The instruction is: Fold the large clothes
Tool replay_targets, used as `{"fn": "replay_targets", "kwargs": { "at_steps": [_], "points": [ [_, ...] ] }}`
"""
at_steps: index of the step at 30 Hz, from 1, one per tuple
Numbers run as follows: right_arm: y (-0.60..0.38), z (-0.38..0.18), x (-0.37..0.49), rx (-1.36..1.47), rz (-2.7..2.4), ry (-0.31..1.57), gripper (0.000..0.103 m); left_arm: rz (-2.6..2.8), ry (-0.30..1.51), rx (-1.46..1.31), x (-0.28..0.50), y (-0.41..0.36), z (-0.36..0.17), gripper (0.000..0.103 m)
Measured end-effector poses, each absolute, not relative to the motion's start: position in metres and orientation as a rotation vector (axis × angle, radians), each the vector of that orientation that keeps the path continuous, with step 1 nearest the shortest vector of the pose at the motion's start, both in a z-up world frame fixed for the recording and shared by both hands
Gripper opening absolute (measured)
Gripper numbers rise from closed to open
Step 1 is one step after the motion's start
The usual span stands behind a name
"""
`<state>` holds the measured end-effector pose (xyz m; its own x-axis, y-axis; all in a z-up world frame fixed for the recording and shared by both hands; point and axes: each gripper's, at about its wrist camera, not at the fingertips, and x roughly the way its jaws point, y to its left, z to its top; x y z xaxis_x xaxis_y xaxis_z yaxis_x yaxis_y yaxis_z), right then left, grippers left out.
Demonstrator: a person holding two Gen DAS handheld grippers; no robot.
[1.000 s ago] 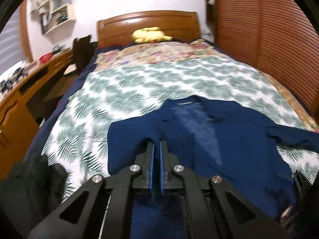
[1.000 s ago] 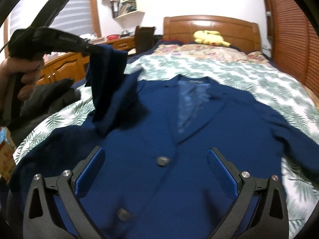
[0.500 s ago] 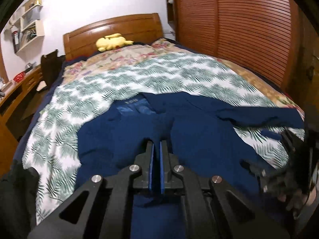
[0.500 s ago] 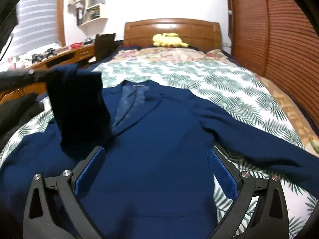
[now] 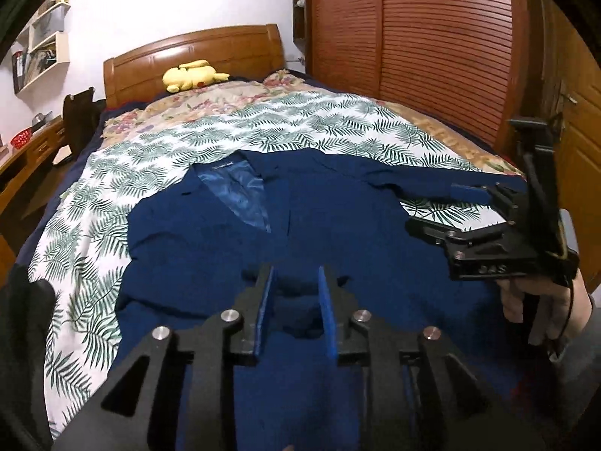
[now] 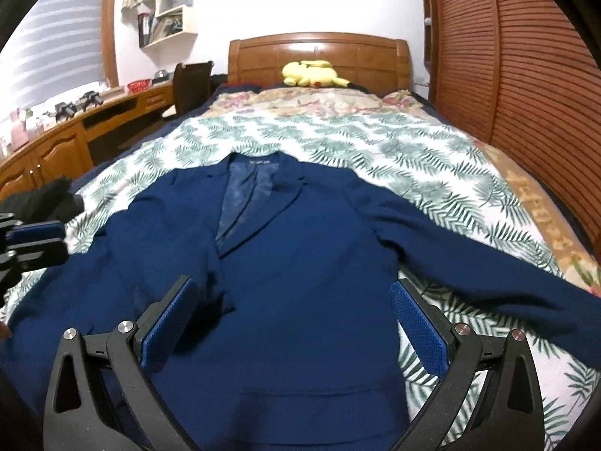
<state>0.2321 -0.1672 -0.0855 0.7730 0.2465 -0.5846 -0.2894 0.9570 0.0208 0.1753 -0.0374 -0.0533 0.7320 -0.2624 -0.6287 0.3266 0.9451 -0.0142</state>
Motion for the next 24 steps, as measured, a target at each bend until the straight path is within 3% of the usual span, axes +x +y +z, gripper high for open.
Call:
{"fn": "replay_targets", "kwargs": {
  "at_steps": [24],
  "points": [
    [-0.066,-0.123,0.286,-0.278,0.465,0.726,0.098,-0.159,0.648,-0.023,0.136,0.059,-0.088,0.025]
  ]
}}
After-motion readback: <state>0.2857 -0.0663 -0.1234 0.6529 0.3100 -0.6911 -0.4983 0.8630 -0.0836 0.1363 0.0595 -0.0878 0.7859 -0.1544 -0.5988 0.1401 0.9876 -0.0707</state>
